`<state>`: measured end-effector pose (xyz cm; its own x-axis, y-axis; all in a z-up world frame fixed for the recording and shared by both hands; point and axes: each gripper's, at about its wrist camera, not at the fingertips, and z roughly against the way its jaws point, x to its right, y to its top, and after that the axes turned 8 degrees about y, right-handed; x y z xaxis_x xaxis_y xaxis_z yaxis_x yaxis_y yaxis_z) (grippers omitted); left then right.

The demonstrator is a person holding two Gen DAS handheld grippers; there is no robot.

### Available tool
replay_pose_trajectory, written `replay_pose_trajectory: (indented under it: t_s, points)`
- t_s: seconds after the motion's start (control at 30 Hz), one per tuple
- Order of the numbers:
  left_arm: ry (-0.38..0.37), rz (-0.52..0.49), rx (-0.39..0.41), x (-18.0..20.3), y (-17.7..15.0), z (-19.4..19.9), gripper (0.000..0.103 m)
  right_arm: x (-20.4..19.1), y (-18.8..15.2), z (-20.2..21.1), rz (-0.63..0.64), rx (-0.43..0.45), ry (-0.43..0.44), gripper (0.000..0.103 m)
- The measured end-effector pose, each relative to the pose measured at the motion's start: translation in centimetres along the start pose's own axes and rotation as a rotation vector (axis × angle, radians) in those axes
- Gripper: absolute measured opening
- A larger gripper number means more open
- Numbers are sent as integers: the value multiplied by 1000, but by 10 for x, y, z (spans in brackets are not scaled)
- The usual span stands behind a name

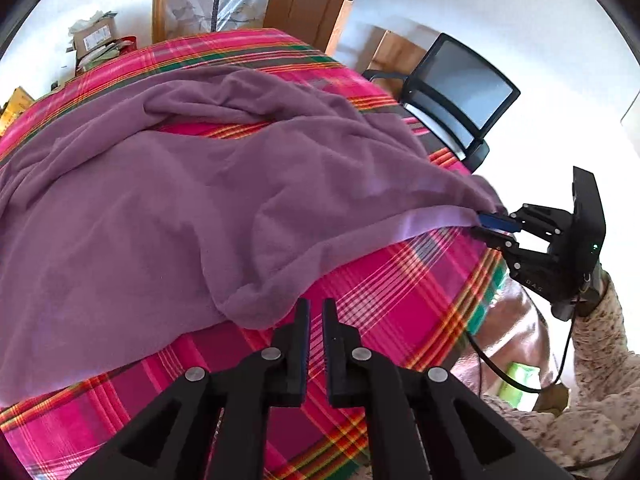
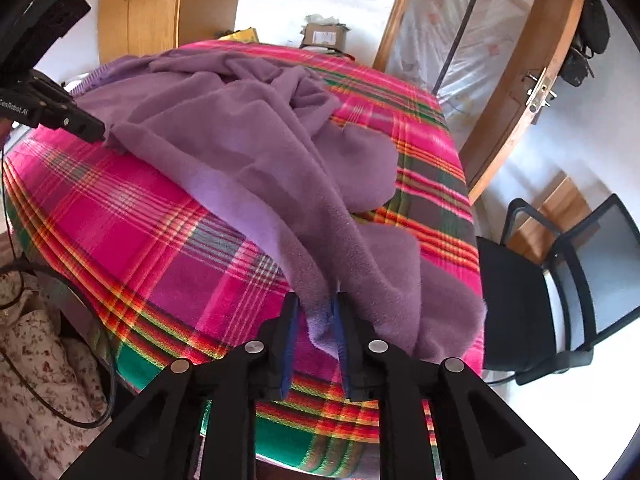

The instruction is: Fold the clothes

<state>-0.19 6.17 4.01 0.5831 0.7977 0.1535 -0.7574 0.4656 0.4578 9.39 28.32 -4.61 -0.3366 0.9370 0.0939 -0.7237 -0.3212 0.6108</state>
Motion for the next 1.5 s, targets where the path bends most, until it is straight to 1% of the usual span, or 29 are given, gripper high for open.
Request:
replay_pose_trajectory:
  t_s: [0.07, 0.13, 0.2, 0.3, 0.37, 0.43, 0.5, 0.6, 0.67, 0.77, 0.87, 1.0, 1.13, 1.2, 1.23, 1.27, 1.37, 1.4, 1.43, 1.5]
  points:
    - [-26, 3, 22, 0, 9, 5, 9, 7, 3, 7, -30, 29, 25, 21]
    - [-27, 12, 47, -2, 21, 8, 12, 15, 6, 14, -71, 63, 57, 22]
    - [-33, 17, 53, -3, 36, 3, 13, 25, 11, 17, -123, 90, 82, 22]
    - [-32, 16, 61, -3, 58, -6, 13, 36, 16, 16, -179, 108, 102, 22]
    - [-41, 40, 46, -5, 74, -15, 13, 41, 22, 13, -191, 105, 104, 23]
    - [-79, 49, 15, -4, 91, -27, 14, 45, 28, 11, -197, 105, 99, 24]
    - [-80, 67, 2, -5, 107, -38, 15, 55, 39, 3, -219, 109, 94, 30]
    - [-82, 113, -33, -10, 130, -56, 16, 68, 54, -7, -290, 136, 140, 33]
    - [-108, 188, -59, -18, 142, -67, 17, 76, 61, -13, -334, 149, 171, 33]
    - [-98, 202, -87, -21, 154, -79, 22, 92, 70, -28, -397, 134, 176, 33]
    - [-91, 221, -110, -23, 164, -90, 22, 104, 74, -39, -452, 127, 189, 33]
    - [-98, 229, -144, -22, 170, -102, 22, 113, 78, -45, -480, 131, 204, 33]
    - [-133, 274, -131, -25, 175, -101, 23, 115, 80, -51, -479, 115, 230, 33]
    - [-143, 290, -120, -26, 180, -99, 26, 116, 79, -54, -485, 106, 251, 33]
    - [-149, 297, -118, -26, 182, -100, 29, 116, 79, -55, -490, 102, 262, 33]
    - [-153, 302, -127, -27, 184, -101, 31, 116, 78, -58, -499, 94, 275, 33]
    - [-143, 334, -162, -28, 187, -111, 31, 114, 78, -63, -506, 75, 305, 33]
    - [-129, 325, -171, -26, 188, -114, 31, 113, 78, -65, -505, 65, 312, 33]
    - [-118, 317, -180, -24, 189, -117, 31, 111, 78, -67, -501, 51, 315, 33]
    - [-132, 323, -195, -25, 190, -121, 31, 108, 80, -71, -489, 34, 298, 33]
